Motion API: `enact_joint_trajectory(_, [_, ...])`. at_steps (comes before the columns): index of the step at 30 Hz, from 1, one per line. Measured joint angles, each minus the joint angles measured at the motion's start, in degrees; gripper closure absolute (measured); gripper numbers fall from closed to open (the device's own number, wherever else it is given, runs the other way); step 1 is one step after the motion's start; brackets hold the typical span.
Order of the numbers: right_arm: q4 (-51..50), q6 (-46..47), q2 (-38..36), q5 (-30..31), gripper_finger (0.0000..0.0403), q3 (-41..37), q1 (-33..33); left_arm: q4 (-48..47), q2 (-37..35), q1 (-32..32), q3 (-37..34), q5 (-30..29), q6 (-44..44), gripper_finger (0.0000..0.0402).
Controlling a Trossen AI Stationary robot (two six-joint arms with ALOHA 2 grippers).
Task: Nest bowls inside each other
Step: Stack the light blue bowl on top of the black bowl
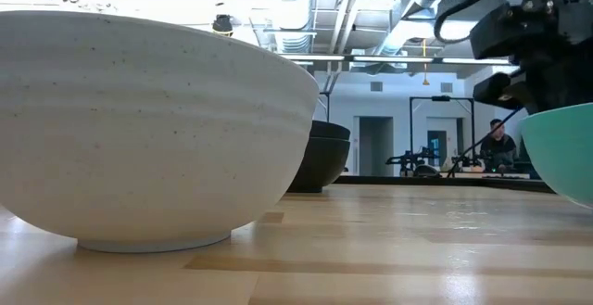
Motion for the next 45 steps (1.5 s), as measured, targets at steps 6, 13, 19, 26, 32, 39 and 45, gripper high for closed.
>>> enact_joint_trajectory(6, [1.9, 0.2, 5.0, -1.3, 0.0368, 0.3, -0.4, 0.0, 0.0, 0.0, 0.0, 0.0, 0.0, 0.0322])
enact_joint_trajectory(13, [5.4, 0.1, 7.0, 1.5, 0.0391, 3.3, -0.6, 0.0, -0.1, 0.0, 0.0, -0.6, 0.0, 0.0322])
enact_joint_trajectory(19, [-3.8, 1.2, 4.0, 11.8, 0.0392, 10.9, -3.2, 0.0, -0.1, 0.0, 0.0, -1.0, -0.1, 0.0322])
enact_joint_trajectory(26, [-9.3, 1.5, 3.2, 17.5, 0.0392, 23.1, -11.3, 0.0, -0.1, 0.0, 0.0, -2.8, -0.1, 0.0322])
enact_joint_trajectory(32, [-5.7, 2.0, 4.5, 18.1, 0.0392, 32.5, -20.7, 0.1, -0.1, 0.0, 0.0, -4.2, 0.7, 0.0322])
enact_joint_trajectory(39, [-2.6, 1.6, 7.2, 14.4, 0.0392, 35.0, -30.9, 0.7, -0.2, 0.0, 0.0, -7.8, 4.1, 0.0322])
enact_joint_trajectory(45, [2.1, 1.6, 13.8, 11.8, 0.0393, 35.0, -33.5, 1.3, -0.2, 0.0, 0.0, -9.2, 6.8, 0.0322])
